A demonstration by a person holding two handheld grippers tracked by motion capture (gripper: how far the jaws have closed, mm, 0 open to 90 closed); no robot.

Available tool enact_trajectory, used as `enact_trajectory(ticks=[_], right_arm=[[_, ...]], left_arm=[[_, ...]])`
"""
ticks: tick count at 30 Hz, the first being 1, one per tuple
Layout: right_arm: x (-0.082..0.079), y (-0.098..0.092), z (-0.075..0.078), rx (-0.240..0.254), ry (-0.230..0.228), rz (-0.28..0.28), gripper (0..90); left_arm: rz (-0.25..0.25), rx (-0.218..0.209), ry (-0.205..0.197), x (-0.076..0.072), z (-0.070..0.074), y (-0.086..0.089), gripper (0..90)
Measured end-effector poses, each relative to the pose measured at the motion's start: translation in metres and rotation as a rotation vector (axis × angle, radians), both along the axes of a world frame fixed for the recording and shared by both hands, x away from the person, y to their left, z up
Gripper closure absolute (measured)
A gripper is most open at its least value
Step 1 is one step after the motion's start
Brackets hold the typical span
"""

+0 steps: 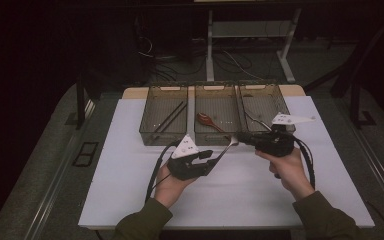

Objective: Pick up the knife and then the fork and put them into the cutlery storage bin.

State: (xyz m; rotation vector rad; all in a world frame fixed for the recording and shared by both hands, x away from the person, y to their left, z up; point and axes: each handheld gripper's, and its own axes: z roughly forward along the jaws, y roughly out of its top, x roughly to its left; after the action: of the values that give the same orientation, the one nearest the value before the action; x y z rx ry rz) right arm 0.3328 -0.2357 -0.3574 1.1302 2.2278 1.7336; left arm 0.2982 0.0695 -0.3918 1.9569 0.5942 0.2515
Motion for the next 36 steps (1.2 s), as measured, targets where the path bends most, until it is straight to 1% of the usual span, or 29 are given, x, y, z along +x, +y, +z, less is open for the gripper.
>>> enact_trajectory(ticks=[1, 3, 4, 7, 8, 10, 11, 14, 15, 19, 21, 22, 25, 28, 29, 31, 34, 35, 36], right_arm=[[0.002, -0.006, 0.003, -0.007, -0.004, -0.018, 87.2], [0.006, -0.017, 0.011, -0.006, -0.010, -0.053, 87.2], [0.008, -0.023, 0.014, -0.008, -0.021, -0.068, 87.2], [0.016, -0.040, 0.025, -0.025, -0.031, -0.114, 87.2], [0.019, -0.047, 0.028, -0.031, -0.038, -0.127, 87.2], [0.024, -0.059, 0.035, -0.036, -0.047, -0.159, 87.1], [0.027, -0.065, 0.038, -0.043, -0.043, -0.177, 87.2], [0.036, -0.082, 0.047, -0.069, -0.058, -0.225, 87.2], [0.039, -0.088, 0.050, -0.074, -0.062, -0.241, 87.2], [0.050, -0.109, 0.062, -0.087, -0.075, -0.300, 87.2], [0.056, -0.116, 0.065, -0.101, -0.080, -0.323, 87.2], [0.059, -0.120, 0.066, -0.105, -0.075, -0.331, 87.1], [0.070, -0.122, 0.061, -0.134, -0.052, -0.339, 87.1], [0.082, -0.118, 0.049, -0.169, -0.013, -0.329, 87.1], [0.086, -0.116, 0.045, -0.175, 0.004, -0.328, 87.1], [0.092, -0.113, 0.038, -0.180, 0.031, -0.322, 87.1], [0.101, -0.109, 0.029, -0.211, 0.065, -0.310, 87.1], [0.103, -0.108, 0.026, -0.217, 0.078, -0.307, 87.1], [0.106, -0.107, 0.024, -0.217, 0.087, -0.304, 87.1]], left_arm=[[-0.001, -0.001, 0.005, 0.000, -0.001, 0.004, 59.1], [0.000, 0.002, 0.014, 0.000, -0.004, 0.014, 55.6], [0.001, 0.005, 0.022, 0.000, -0.004, 0.018, 54.3], [0.002, 0.001, 0.037, -0.001, -0.007, 0.032, 50.0], [0.009, -0.009, 0.040, -0.002, -0.009, 0.035, 48.3], [0.004, -0.005, 0.049, -0.005, -0.011, 0.043, 45.7], [0.000, -0.001, 0.050, -0.006, -0.013, 0.047, 44.2], [-0.001, 0.004, 0.059, -0.010, -0.018, 0.056, 40.0], [-0.005, 0.014, 0.059, -0.012, -0.019, 0.060, 38.5], [-0.004, 0.038, 0.049, -0.018, -0.025, 0.071, 31.5], [0.003, 0.039, 0.053, -0.019, -0.028, 0.078, 27.7], [0.010, 0.036, 0.056, -0.020, -0.029, 0.080, 25.6], [0.016, 0.040, 0.061, -0.022, -0.033, 0.087, 19.0], [0.027, 0.055, 0.052, -0.023, -0.037, 0.090, 15.0], [0.026, 0.053, 0.051, -0.023, -0.037, 0.091, 13.7], [0.023, 0.048, 0.049, -0.023, -0.038, 0.091, 13.0], [0.016, 0.056, 0.056, -0.023, -0.039, 0.090, 11.2], [0.017, 0.054, 0.059, -0.023, -0.040, 0.089, 10.2], [0.019, 0.062, 0.063, -0.022, -0.040, 0.088, 8.9]])
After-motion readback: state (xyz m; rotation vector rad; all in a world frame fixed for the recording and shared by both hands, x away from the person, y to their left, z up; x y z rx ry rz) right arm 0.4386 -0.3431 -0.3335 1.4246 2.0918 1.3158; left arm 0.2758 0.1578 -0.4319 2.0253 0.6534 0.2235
